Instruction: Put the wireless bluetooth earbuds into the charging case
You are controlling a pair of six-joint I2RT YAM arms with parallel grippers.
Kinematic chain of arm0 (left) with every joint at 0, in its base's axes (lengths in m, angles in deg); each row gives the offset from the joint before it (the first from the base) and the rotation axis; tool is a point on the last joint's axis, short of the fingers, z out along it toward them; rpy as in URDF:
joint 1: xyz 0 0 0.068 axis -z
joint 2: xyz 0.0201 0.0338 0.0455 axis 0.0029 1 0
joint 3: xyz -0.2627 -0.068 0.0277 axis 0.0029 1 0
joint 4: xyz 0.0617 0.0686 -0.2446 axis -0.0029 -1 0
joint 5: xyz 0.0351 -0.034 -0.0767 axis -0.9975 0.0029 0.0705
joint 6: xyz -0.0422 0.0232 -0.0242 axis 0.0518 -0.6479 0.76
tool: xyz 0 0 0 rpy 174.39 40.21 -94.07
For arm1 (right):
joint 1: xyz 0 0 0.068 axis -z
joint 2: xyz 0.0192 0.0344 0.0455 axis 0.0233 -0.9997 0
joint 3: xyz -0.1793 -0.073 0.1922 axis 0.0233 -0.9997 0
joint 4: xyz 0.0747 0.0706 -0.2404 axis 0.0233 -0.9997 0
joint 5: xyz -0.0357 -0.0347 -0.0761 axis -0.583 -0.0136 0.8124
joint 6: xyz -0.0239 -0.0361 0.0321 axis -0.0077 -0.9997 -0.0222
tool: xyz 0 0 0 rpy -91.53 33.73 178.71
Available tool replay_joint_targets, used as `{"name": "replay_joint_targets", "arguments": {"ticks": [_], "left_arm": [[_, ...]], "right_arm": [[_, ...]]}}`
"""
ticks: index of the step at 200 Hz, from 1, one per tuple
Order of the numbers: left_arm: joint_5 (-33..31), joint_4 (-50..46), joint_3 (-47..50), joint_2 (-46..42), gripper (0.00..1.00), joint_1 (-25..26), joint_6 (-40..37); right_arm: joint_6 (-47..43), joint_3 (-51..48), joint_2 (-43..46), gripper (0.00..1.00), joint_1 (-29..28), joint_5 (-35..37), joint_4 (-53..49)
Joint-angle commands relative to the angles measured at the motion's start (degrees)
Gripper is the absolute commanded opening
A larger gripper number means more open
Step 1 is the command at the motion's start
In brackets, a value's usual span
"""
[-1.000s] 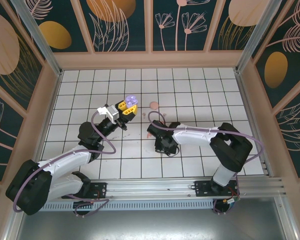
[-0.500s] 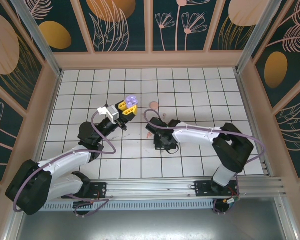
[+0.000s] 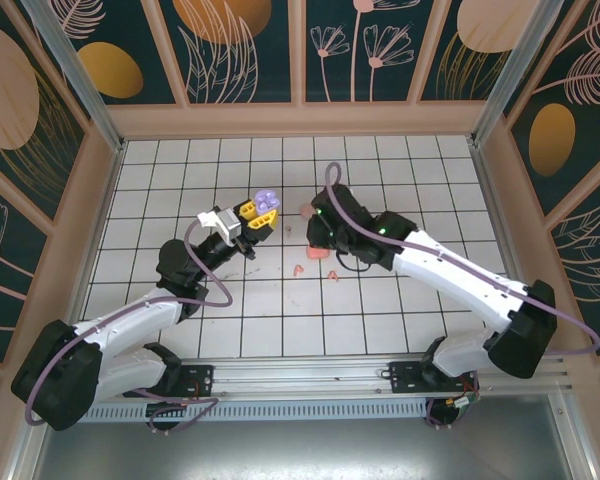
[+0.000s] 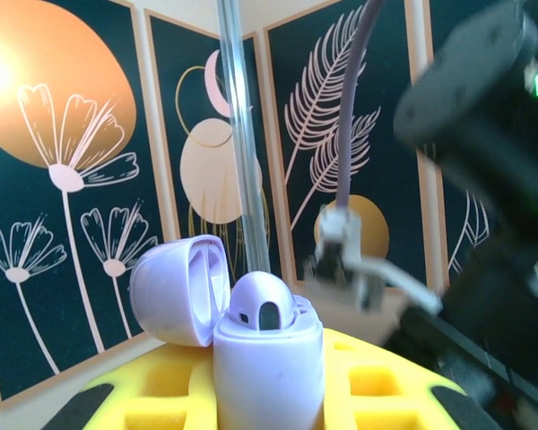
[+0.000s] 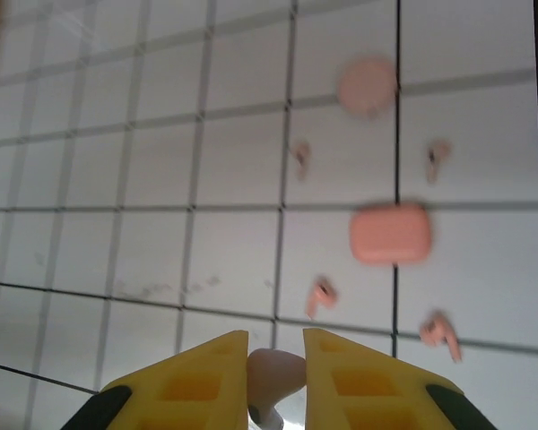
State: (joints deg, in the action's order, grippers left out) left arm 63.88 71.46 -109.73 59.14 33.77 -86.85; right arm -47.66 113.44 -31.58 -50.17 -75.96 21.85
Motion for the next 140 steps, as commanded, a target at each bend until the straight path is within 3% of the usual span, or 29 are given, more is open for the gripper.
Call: {"name": "replay_joint_targets", "arguments": {"ticks": [1,68,140], "left_arm": [[1.36,-0.61,-2.34,-1.07,0.00,0.34,-1.52],[2.59,-1.16,-4.31,0.78,0.00,0.28,-2.32],[3.10,1.94,-7.18,5.53,0.00,0.34,-0.38]], "right_arm": [[-6.07,6.41,1.88,0.19,0.70,2.94,0.58],[-14.19,19.93,1.77,0.21,1.49,1.17,4.91],[-17.20,16.94,3.35,0.21,0.99,-8.58,13.09]]}}
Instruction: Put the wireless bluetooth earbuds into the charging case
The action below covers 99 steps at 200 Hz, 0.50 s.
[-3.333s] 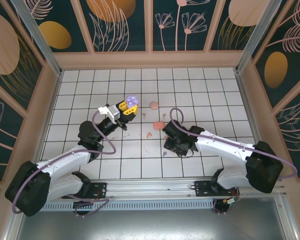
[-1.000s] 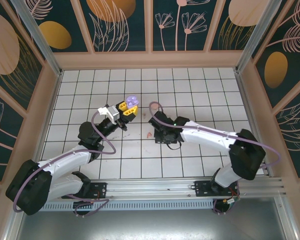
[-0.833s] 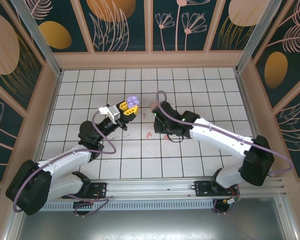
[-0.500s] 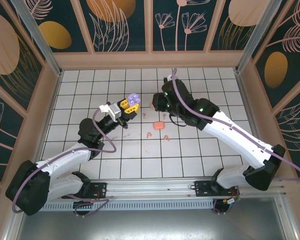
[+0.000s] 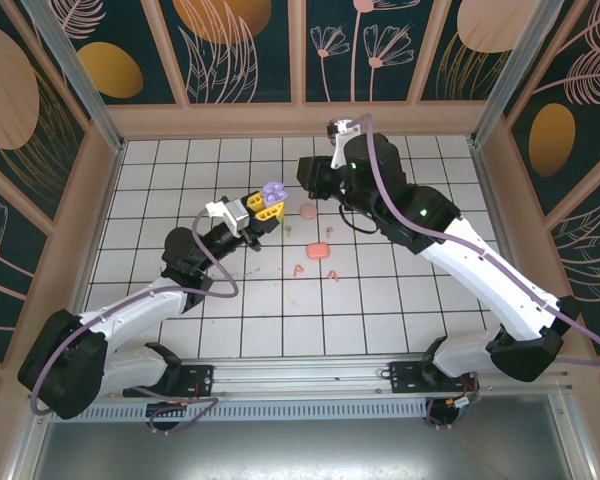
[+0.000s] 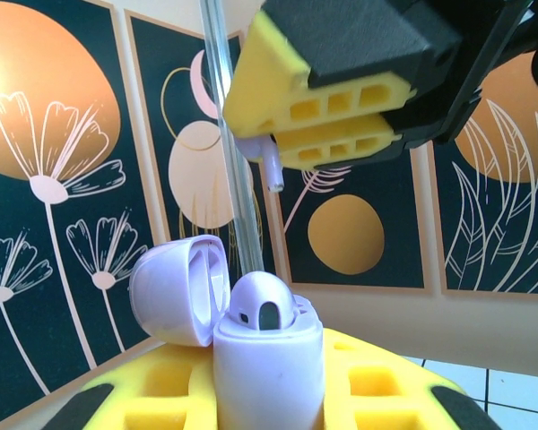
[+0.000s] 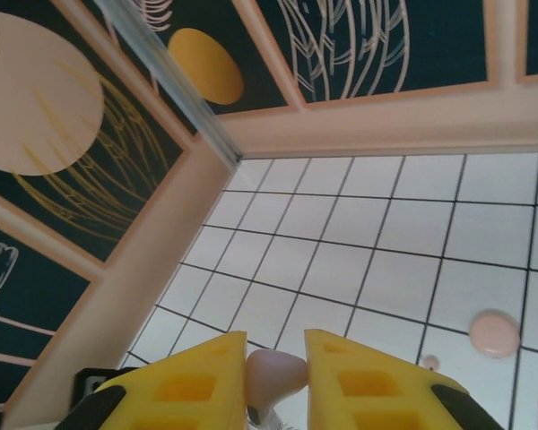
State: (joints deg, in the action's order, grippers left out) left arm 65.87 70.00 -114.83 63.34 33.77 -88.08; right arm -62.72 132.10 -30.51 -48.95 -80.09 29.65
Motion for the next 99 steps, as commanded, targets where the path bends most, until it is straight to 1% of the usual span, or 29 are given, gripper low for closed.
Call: {"name": "replay_joint_targets", "arguments": {"ticks": [1,46,99], "left_arm": [[1.12,3.48,-2.10,1.36,0.00,0.34,0.87],[1.09,4.79,-3.07,2.88,0.00,0.42,1.83],[1.22,4.80,-3.43,2.57,0.00,0.41,2.04]], "right_arm": [[-2.15,-1.85,2.31,0.21,-0.24,-4.55,5.35],[-2.21,-4.48,2.79,0.21,-1.78,-6.56,7.48],[-1.37,-6.80,2.61,0.21,-2.80,-6.60,9.26]]}}
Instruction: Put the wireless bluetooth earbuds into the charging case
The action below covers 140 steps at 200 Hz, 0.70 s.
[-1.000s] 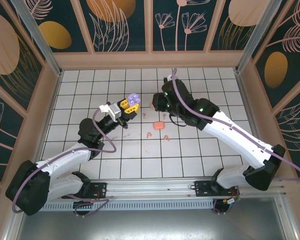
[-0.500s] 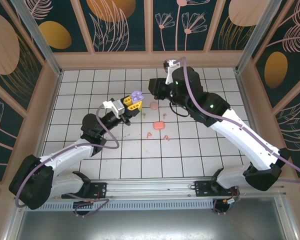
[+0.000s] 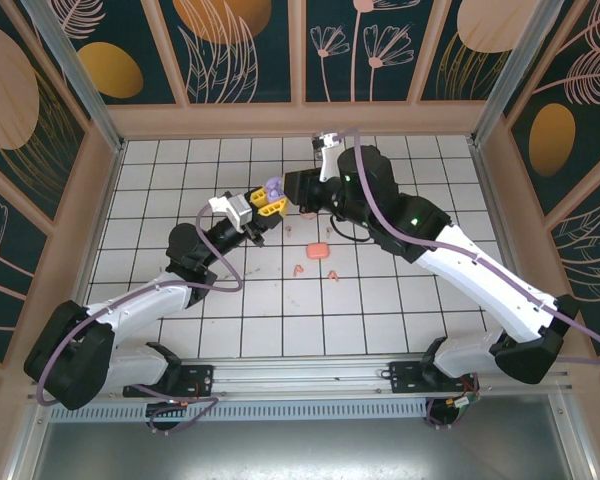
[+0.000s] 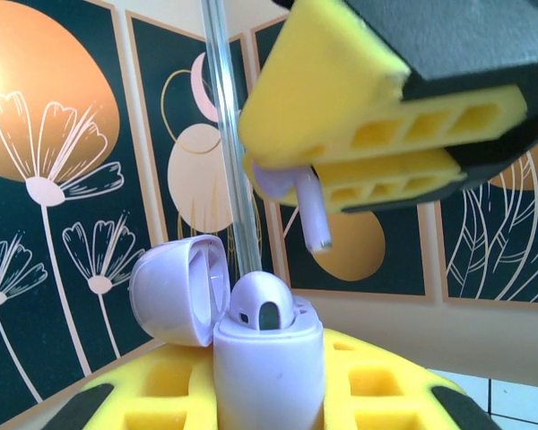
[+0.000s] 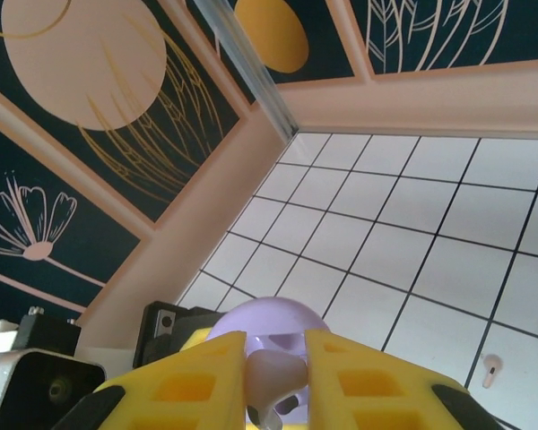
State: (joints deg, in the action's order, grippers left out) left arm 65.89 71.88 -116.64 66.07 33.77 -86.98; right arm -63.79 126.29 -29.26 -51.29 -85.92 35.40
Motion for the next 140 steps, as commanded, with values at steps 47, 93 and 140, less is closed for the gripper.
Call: {"name": "replay_joint_targets", "arguments": {"ticks": [47,93,140], "left_arm": [[1.36,2.76,-1.74,-0.45,0.00,0.42,1.08],[1.55,2.65,-1.62,-0.73,0.00,0.40,1.37],[1.50,2.53,-1.40,-1.12,0.00,0.43,1.35]], "right_arm": [[0.23,-1.59,0.88,0.21,-0.55,-0.80,4.32],[0.23,-1.79,-0.03,0.21,-0.56,-0.83,4.50],[0.49,-3.28,-0.71,0.21,-0.55,-0.77,4.90]]}}
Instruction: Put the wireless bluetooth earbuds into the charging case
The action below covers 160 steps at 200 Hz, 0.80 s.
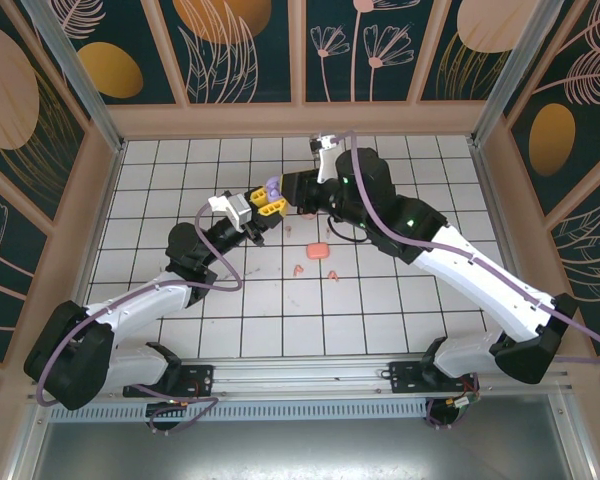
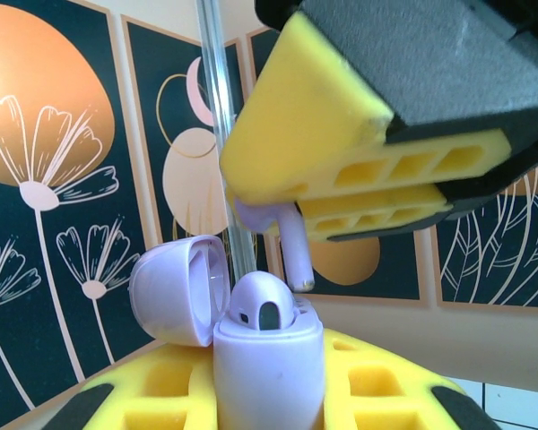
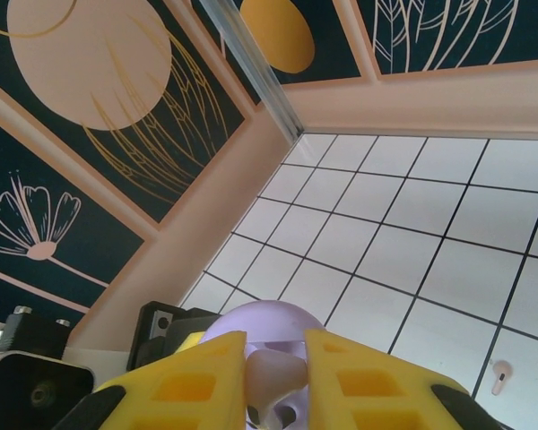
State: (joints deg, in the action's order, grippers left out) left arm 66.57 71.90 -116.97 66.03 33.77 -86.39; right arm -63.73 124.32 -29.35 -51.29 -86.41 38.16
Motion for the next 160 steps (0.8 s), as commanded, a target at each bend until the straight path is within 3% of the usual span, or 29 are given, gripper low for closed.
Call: {"name": "replay_joint_targets", "arguments": {"ticks": [1,128,143,160], "left_arm": [[0.80,2.53,-1.05,-1.10,0.00,0.43,0.73],[0.70,0.98,-1.42,-1.74,0.00,0.47,1.05],[0.74,0.96,-1.24,-1.74,0.00,0.50,1.22],[0.61,0.83,-0.87,-1.83,0.00,0.50,1.19]], "right_arm": [[0.43,-1.36,-0.64,0.21,-0.55,-0.28,2.12],[-1.62,-4.05,-1.62,0.20,-1.61,-0.08,1.14],[-1.38,-3.71,-1.62,0.26,-1.52,1.02,0.84],[-1.24,-1.96,-1.55,0.41,-1.50,2.37,-0.10]]}}
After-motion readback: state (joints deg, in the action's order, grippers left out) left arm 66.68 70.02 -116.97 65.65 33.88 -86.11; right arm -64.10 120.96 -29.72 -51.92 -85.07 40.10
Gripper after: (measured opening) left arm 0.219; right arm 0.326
